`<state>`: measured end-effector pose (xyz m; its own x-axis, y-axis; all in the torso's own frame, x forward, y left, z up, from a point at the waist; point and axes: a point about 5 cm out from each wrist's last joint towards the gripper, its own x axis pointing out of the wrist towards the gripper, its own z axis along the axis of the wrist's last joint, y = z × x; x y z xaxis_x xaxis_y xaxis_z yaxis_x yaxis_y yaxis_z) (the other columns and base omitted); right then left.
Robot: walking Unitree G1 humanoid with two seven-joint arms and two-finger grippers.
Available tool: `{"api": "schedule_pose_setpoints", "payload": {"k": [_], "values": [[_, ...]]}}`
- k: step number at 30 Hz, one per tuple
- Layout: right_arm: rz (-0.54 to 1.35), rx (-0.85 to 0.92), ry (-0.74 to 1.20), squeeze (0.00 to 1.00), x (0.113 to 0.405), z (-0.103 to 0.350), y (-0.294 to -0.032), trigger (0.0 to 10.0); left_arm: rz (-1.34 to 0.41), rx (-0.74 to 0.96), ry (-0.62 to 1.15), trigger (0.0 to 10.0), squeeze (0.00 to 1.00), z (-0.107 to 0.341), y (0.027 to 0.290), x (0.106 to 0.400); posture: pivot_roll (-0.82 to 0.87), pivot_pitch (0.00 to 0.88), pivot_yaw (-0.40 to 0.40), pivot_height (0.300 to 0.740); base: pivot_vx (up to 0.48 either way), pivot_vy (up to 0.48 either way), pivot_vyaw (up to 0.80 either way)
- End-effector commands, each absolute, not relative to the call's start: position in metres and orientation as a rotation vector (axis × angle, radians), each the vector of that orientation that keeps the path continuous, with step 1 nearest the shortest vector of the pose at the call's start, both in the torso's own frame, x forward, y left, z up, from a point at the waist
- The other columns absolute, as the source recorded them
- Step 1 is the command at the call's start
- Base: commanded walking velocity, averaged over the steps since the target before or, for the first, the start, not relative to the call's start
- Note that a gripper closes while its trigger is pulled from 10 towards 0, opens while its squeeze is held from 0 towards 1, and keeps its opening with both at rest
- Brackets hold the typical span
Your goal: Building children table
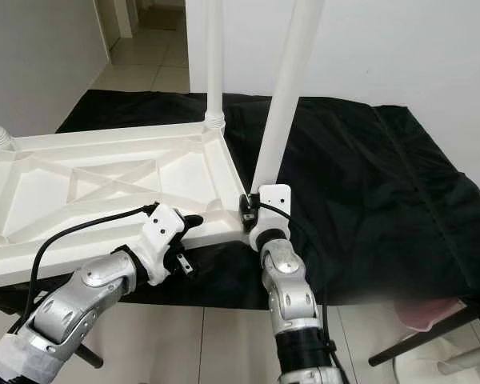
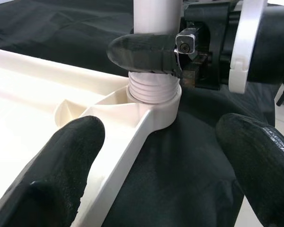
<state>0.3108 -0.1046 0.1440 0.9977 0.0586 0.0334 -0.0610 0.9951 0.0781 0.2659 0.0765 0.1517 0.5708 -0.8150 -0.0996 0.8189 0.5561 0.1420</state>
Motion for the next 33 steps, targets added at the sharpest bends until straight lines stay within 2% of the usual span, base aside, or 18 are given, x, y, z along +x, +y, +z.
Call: {"api": "schedule_pose_setpoints", "payload": {"k": [1,6,7,13,14,16,17,21,23,25,31,32,33], "values": [[0.038,0.133,0.008,0.0,0.309,0.137,-0.11,10.0,-1.065,0.187,0.04,10.0,0.0,0.15,0.073,0.26,0.03,0.04,-0.035,0.74,0.0,0.0,0.0],[0.038,0.135,0.006,0.0,0.309,0.139,-0.111,10.0,-1.066,0.187,0.042,10.0,0.0,0.15,0.072,0.259,0.03,0.039,-0.036,0.74,0.0,0.0,0.0],[0.054,0.137,-0.007,1.0,0.311,0.141,-0.113,10.0,-1.067,0.188,0.041,10.0,0.0,0.15,0.073,0.26,0.03,0.038,-0.038,0.74,0.0,0.0,0.0],[0.12,0.129,-0.031,1.0,0.314,0.146,-0.123,10.0,-1.061,0.188,0.039,10.0,0.0,0.151,0.074,0.26,0.04,0.037,-0.039,0.74,0.0,0.0,0.0],[0.154,0.113,-0.032,0.17,0.315,0.146,-0.127,10.0,-1.059,0.186,0.039,10.0,0.0,0.151,0.074,0.26,0.04,0.037,-0.04,0.74,0.0,0.0,0.0],[0.154,0.113,-0.032,0.17,0.315,0.146,-0.127,10.0,-1.059,0.186,0.039,10.0,0.0,0.151,0.074,0.26,0.04,0.037,-0.04,0.74,0.0,0.0,0.0],[0.206,0.093,-0.032,0.0,0.317,0.146,-0.132,10.0,-1.058,0.184,0.038,10.0,0.0,0.151,0.074,0.259,0.03,0.039,-0.041,0.74,0.0,0.0,0.0],[0.267,0.069,-0.022,0.0,0.319,0.145,-0.138,10.0,-1.057,0.184,0.036,10.0,0.0,0.151,0.073,0.26,0.03,0.04,-0.038,0.74,0.0,0.0,0.0],[0.418,-0.011,-0.039,0.0,0.328,0.149,-0.151,10.0,-1.056,0.18,0.031,10.0,0.0,0.152,0.072,0.26,0.03,0.038,-0.035,0.74,0.0,0.0,0.0],[0.418,-0.011,-0.039,0.0,0.328,0.149,-0.151,10.0,-1.056,0.18,0.031,10.0,0.0,0.152,0.072,0.26,0.03,0.038,-0.035,0.74,0.0,0.0,0.0],[0.6,-0.132,-0.035,0.0,0.337,0.15,-0.154,10.0,-1.067,0.174,0.029,10.0,0.0,0.151,0.067,0.258,0.03,0.037,-0.032,0.74,0.0,0.0,0.0],[0.638,-0.16,-0.031,0.0,0.339,0.149,-0.153,9.6,-1.072,0.172,0.029,10.0,0.0,0.151,0.065,0.258,0.03,0.037,-0.032,0.74,0.0,0.0,0.0],[0.686,-0.181,-0.005,0.0,0.341,0.147,-0.152,0.0,-1.074,0.168,0.028,10.0,0.0,0.151,0.064,0.257,0.04,0.035,-0.042,0.74,0.0,0.0,0.0]]}}
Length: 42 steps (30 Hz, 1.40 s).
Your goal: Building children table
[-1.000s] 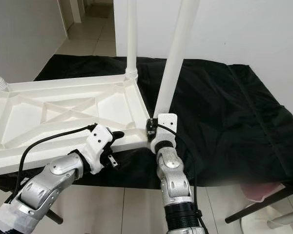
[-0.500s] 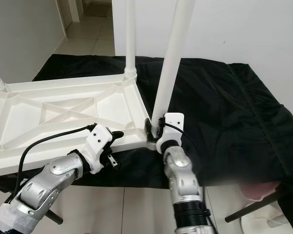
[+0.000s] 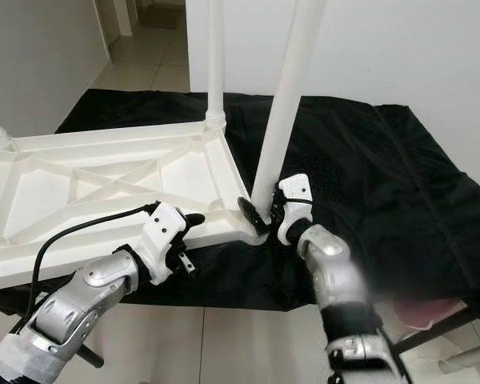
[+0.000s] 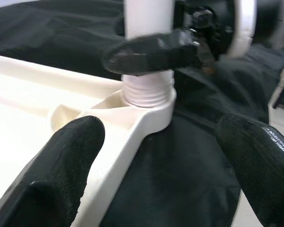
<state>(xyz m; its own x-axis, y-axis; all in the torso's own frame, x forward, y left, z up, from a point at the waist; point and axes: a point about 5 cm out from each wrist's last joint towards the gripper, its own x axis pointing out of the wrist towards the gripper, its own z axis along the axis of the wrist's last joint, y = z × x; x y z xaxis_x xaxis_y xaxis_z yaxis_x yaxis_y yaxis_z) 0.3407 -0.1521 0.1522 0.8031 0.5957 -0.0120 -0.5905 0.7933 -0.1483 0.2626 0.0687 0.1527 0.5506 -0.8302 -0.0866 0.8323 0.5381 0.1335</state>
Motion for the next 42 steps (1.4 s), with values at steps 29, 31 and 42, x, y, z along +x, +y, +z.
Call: {"api": "schedule_pose_setpoints", "payload": {"k": [29,31,42], "values": [[0.457,0.002,0.025,0.0,0.338,0.135,-0.148,10.0,-1.06,0.159,0.029,10.0,0.0,0.149,0.063,0.256,0.03,0.036,-0.052,0.74,0.0,0.0,0.0],[0.457,0.002,0.025,0.0,0.338,0.135,-0.148,10.0,-1.06,0.159,0.029,10.0,0.0,0.149,0.063,0.256,0.03,0.036,-0.052,0.74,0.0,0.0,0.0],[0.019,0.15,0.049,0.0,0.315,0.126,-0.116,10.0,-1.064,0.165,0.026,10.0,0.0,0.15,0.064,0.258,0.03,0.031,-0.052,0.74,0.0,0.0,0.0]]}}
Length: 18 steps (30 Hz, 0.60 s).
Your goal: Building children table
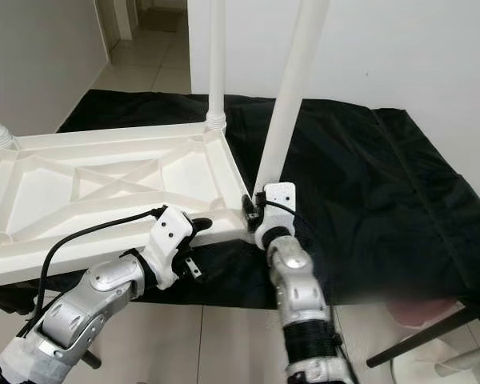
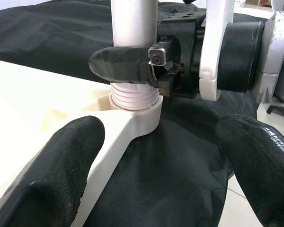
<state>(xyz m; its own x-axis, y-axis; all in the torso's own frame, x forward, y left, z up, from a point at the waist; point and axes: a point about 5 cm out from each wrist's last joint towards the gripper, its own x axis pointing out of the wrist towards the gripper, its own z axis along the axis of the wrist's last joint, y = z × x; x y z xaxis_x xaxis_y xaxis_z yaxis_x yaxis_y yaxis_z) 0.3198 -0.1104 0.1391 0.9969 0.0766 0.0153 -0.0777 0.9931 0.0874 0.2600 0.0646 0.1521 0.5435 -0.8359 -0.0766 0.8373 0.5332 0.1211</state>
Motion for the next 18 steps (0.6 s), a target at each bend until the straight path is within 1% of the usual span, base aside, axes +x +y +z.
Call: {"api": "schedule_pose_setpoints", "payload": {"k": [1,4,9,10,14,18], "values": [[0.022,0.178,0.048,0.0,0.314,0.127,-0.111,10.0,-1.063,0.166,0.026,10.0,0.0,0.15,0.064,0.258,0.03,0.03,-0.053,0.74,0.0,0.0,0.0],[0.037,0.192,0.045,0.0,0.314,0.129,-0.107,10.0,-1.06,0.167,0.027,10.0,0.0,0.15,0.065,0.259,0.03,0.03,-0.053,0.74,0.0,0.0,0.0],[0.048,0.186,0.037,0.0,0.314,0.134,-0.108,10.0,-1.061,0.168,0.028,10.0,0.0,0.15,0.065,0.258,0.03,0.029,-0.051,0.74,0.0,0.0,0.0],[0.104,0.187,0.009,1.0,0.315,0.14,-0.11,10.0,-1.062,0.172,0.027,10.0,0.0,0.15,0.065,0.258,0.02,0.028,-0.052,0.74,0.0,0.0,0.0],[0.154,0.149,-0.033,1.0,0.315,0.148,-0.112,10.0,-1.05,0.176,0.025,10.0,0.0,0.15,0.067,0.261,0.03,0.027,-0.054,0.74,0.0,0.0,0.0],[0.194,0.14,-0.036,1.0,0.317,0.15,-0.116,10.0,-1.043,0.175,0.021,10.0,0.0,0.152,0.069,0.263,0.03,0.022,-0.057,0.74,0.0,0.0,0.0]]}}
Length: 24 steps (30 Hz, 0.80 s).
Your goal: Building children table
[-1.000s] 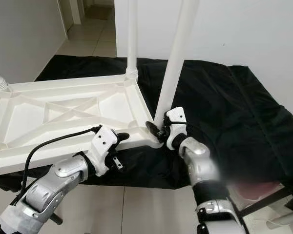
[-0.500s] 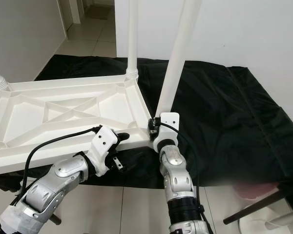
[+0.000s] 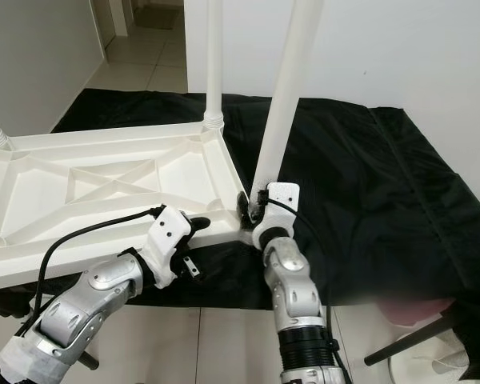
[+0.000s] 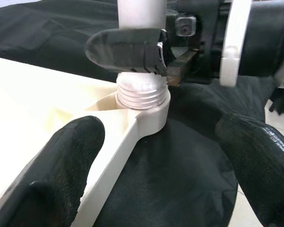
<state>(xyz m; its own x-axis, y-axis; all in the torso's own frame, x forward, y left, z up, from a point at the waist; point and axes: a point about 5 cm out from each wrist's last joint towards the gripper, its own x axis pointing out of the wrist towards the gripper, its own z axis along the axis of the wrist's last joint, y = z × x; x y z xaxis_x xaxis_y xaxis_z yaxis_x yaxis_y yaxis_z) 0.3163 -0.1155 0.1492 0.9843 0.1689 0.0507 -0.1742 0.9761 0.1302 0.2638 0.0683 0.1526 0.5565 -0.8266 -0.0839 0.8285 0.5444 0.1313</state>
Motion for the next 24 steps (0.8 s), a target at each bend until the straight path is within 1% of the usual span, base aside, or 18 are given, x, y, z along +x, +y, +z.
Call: {"api": "schedule_pose_setpoints", "payload": {"k": [1,4,5,6,7,10,12,15,16,24], "values": [[0.225,0.121,-0.034,0.0,0.32,0.151,-0.119,10.0,-1.044,0.174,0.02,10.0,0.0,0.152,0.068,0.263,0.03,0.02,-0.058,0.74,0.0,0.0,0.0],[0.27,0.087,-0.025,0.0,0.324,0.151,-0.125,10.0,-1.047,0.174,0.018,10.0,0.0,0.151,0.066,0.261,0.03,0.018,-0.059,0.74,0.0,0.0,0.0],[0.342,0.068,-0.013,0.0,0.325,0.149,-0.129,10.0,-1.051,0.169,0.018,10.0,0.0,0.15,0.064,0.259,0.03,0.016,-0.06,0.74,0.0,0.0,0.0],[0.342,0.068,-0.013,0.0,0.325,0.149,-0.129,10.0,-1.051,0.169,0.018,10.0,0.0,0.15,0.064,0.259,0.03,0.016,-0.06,0.74,0.0,0.0,0.0],[0.4,0.038,-0.018,0.0,0.326,0.149,-0.129,10.0,-1.051,0.166,0.018,10.0,0.0,0.15,0.063,0.258,0.03,0.013,-0.06,0.74,0.0,0.0,0.0],[0.453,-0.001,-0.023,0.0,0.325,0.149,-0.13,10.0,-1.049,0.163,0.019,10.0,0.0,0.149,0.063,0.257,0.03,0.013,-0.06,0.74,0.0,0.0,0.0],[0.545,-0.032,-0.015,0.0,0.324,0.148,-0.13,10.0,-1.047,0.162,0.018,10.0,0.0,0.148,0.063,0.258,0.03,0.009,-0.059,0.74,0.0,0.0,0.0],[0.576,-0.044,-0.009,0.0,0.324,0.147,-0.13,10.0,-1.046,0.16,0.018,10.0,0.0,0.148,0.063,0.258,0.03,0.007,-0.058,0.74,0.0,0.0,0.0],[0.645,-0.1,-0.006,0.0,0.327,0.144,-0.133,10.0,-1.043,0.159,0.015,10.0,0.0,0.149,0.063,0.259,0.03,0.005,-0.055,0.74,0.0,0.0,0.0],[0.703,-0.192,0.017,0.0,0.337,0.138,-0.142,10.0,-1.048,0.164,0.013,10.0,0.0,0.15,0.062,0.26,0.03,0.004,-0.048,0.74,0.0,0.0,0.0]]}}
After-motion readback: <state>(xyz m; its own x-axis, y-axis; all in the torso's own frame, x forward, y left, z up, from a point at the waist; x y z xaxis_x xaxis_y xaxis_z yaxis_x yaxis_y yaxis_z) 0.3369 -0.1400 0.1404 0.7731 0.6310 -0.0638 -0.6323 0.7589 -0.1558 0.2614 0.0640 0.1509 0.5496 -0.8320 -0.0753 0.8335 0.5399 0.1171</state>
